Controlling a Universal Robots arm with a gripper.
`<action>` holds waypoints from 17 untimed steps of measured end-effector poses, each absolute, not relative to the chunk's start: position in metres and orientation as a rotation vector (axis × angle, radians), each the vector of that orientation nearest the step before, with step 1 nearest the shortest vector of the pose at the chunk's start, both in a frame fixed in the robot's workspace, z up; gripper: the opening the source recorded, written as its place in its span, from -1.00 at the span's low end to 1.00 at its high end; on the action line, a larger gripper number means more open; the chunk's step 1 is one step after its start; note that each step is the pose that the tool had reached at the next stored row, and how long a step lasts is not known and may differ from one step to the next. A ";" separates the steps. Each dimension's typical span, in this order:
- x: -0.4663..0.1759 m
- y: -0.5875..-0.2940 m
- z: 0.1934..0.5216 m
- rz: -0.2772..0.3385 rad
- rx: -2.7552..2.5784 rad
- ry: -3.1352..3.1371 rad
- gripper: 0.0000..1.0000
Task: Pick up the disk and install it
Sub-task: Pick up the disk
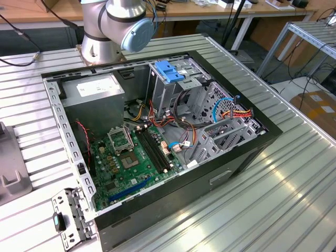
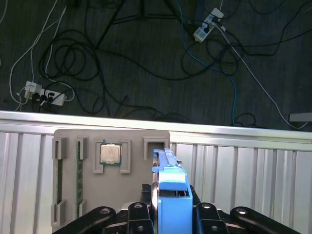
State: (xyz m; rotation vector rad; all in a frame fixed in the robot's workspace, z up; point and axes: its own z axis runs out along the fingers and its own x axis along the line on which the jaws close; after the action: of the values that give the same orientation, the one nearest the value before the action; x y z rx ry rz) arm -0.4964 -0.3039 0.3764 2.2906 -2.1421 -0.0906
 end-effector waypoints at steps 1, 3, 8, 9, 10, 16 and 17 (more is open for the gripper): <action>-0.496 -0.304 0.377 -0.091 2.291 -2.142 -0.26; -0.496 -0.304 0.377 -0.091 2.291 -2.142 -0.26; -0.496 -0.304 0.379 -0.091 2.291 -2.142 -0.26; -0.496 -0.304 0.379 -0.091 2.291 -2.142 -0.26; -0.496 -0.304 0.380 -0.091 2.291 -2.142 -0.26; -0.496 -0.304 0.382 -0.091 2.291 -2.142 -0.26; -0.496 -0.304 0.383 -0.091 2.291 -2.142 -0.26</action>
State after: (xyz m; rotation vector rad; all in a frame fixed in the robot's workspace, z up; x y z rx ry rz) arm -0.4964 -0.3039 0.3825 2.2911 -2.1425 -0.0915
